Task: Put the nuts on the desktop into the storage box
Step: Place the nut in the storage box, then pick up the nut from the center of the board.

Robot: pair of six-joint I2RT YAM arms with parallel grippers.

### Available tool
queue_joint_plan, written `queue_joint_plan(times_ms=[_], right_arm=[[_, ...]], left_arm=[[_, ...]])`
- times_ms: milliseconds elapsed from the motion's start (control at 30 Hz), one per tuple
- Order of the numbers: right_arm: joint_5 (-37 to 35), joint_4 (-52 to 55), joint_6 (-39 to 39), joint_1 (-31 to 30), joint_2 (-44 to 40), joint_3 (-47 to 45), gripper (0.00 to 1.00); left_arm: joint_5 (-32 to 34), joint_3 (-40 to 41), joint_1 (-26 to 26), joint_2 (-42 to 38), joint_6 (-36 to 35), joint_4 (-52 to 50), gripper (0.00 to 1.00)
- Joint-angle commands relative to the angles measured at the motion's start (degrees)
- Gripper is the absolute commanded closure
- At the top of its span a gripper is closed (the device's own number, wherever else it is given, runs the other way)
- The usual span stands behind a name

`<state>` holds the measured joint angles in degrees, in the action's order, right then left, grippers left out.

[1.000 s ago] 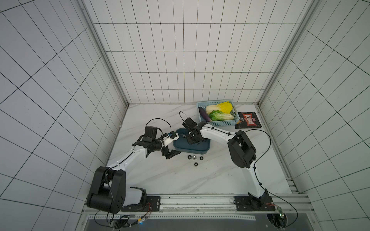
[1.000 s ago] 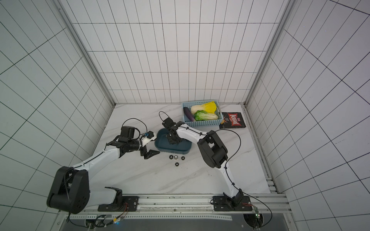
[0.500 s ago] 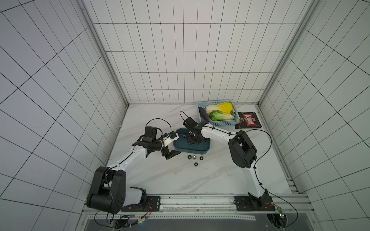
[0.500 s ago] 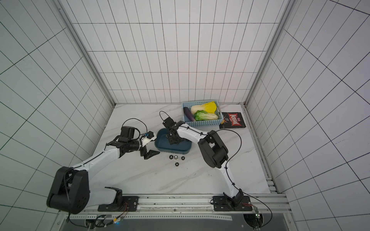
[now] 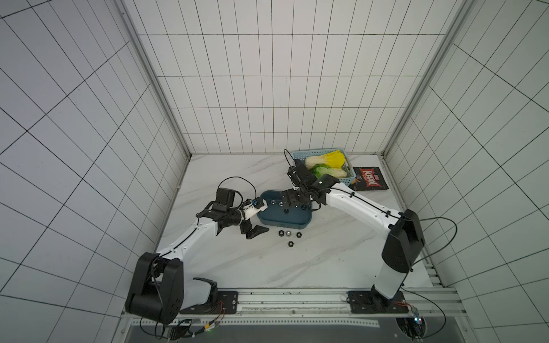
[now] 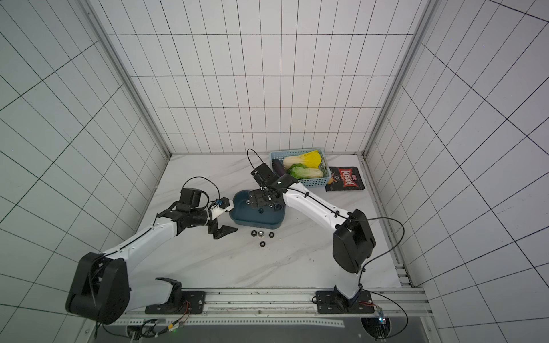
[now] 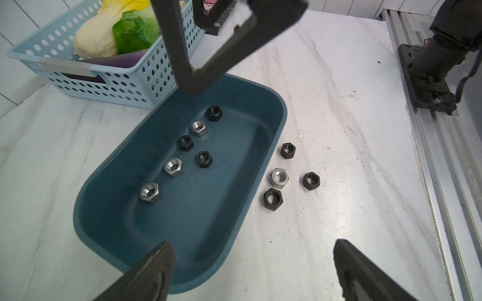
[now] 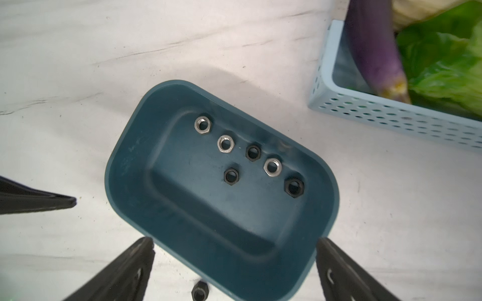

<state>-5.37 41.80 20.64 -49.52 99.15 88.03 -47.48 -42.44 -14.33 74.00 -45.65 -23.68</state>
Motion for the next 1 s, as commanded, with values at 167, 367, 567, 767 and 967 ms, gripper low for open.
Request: queue_joint_plan(times_ms=[167,367,567,767,967], right_arm=[[-0.9,2.5,1.7,-0.2,-15.8,-13.9,0.0],[3.5,0.5,2.6,-1.1,-27.0,-27.1,0.0],[8.8,-7.8,4.2,-2.9,-40.4,-40.9,0.0],[9.0,-16.2,5.3,-4.9,-52.5,-52.5,0.01],[8.4,-21.2,5.1,-5.7,-61.0,-61.7,0.0]], left_arm=[[3.7,-5.0,-8.1,2.0,-6.9,-7.7,0.02],[10.9,-5.6,-15.3,4.9,-10.7,-8.8,0.05],[18.0,-5.6,-21.6,8.2,-14.3,-8.8,0.06],[22.2,-7.0,-24.8,11.9,-14.7,-8.5,0.07],[25.6,-9.6,-28.0,15.6,-15.2,-10.6,0.1]])
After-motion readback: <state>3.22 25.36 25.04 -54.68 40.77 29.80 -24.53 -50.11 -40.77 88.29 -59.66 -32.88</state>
